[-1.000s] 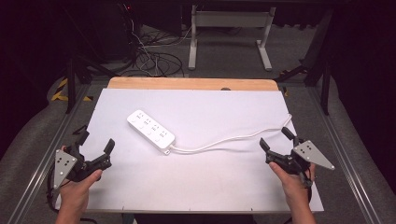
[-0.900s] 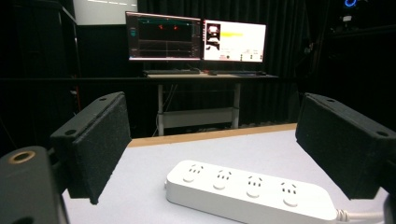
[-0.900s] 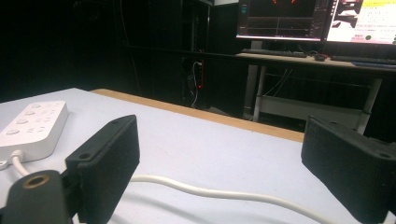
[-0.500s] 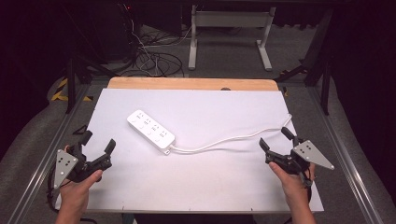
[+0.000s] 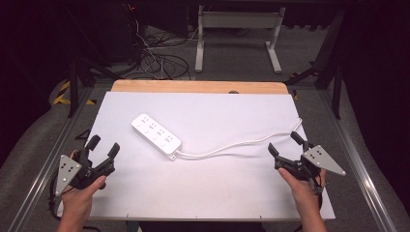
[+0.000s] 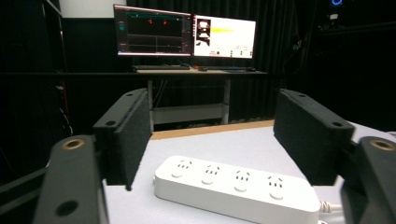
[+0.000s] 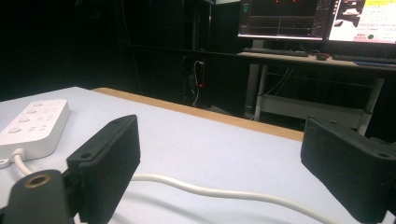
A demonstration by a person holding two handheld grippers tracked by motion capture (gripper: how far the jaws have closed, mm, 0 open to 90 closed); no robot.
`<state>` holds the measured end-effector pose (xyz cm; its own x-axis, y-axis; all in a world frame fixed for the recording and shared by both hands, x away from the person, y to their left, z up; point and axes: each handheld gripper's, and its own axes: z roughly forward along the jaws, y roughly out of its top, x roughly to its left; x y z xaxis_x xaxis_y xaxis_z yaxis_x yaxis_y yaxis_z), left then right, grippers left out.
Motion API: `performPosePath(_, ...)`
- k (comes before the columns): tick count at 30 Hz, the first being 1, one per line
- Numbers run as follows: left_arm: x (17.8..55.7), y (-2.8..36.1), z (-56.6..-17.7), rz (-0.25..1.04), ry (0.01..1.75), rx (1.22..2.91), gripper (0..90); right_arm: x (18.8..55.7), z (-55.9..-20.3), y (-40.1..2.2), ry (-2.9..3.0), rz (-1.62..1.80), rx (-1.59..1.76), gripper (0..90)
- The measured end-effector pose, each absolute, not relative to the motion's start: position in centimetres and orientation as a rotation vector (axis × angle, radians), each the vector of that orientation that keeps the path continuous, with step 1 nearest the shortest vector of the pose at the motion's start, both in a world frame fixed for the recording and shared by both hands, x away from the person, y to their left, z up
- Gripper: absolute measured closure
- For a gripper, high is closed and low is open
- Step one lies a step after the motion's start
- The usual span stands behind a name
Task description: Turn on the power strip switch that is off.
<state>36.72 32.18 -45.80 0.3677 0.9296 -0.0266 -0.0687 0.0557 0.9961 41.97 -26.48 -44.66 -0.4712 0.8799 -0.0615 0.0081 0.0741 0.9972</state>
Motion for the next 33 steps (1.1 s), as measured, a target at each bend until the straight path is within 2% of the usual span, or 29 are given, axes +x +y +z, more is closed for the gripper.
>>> performPosePath(5, 36.67, 32.32, -45.67, 0.871, 0.908, 1.299, 46.8, 41.97, -44.67, -26.45, 1.615, 1.5, 0.9, 13.6)
performPosePath(8, 36.66, 32.4, -45.56, 0.79, 0.928, 1.317, 53.3, 41.98, -44.68, -26.45, 1.616, 1.506, 0.9, 13.8)
performPosePath(14, 36.53, 32.58, -45.37, 0.784, 0.93, 1.312, 66.4, 41.98, -44.69, -26.46, 1.618, 1.506, 0.899, 14.2)
performPosePath(30, 36.51, 32.73, -45.25, 0.855, 0.963, 1.313, 77.3, 41.97, -44.68, -26.5, 1.62, 1.504, 0.901, 14.4)
performPosePath(33, 36.4, 32.89, -45.13, 0.884, 0.989, 1.3, 84.3, 41.96, -44.66, -26.5, 1.62, 1.504, 0.898, 14.5)
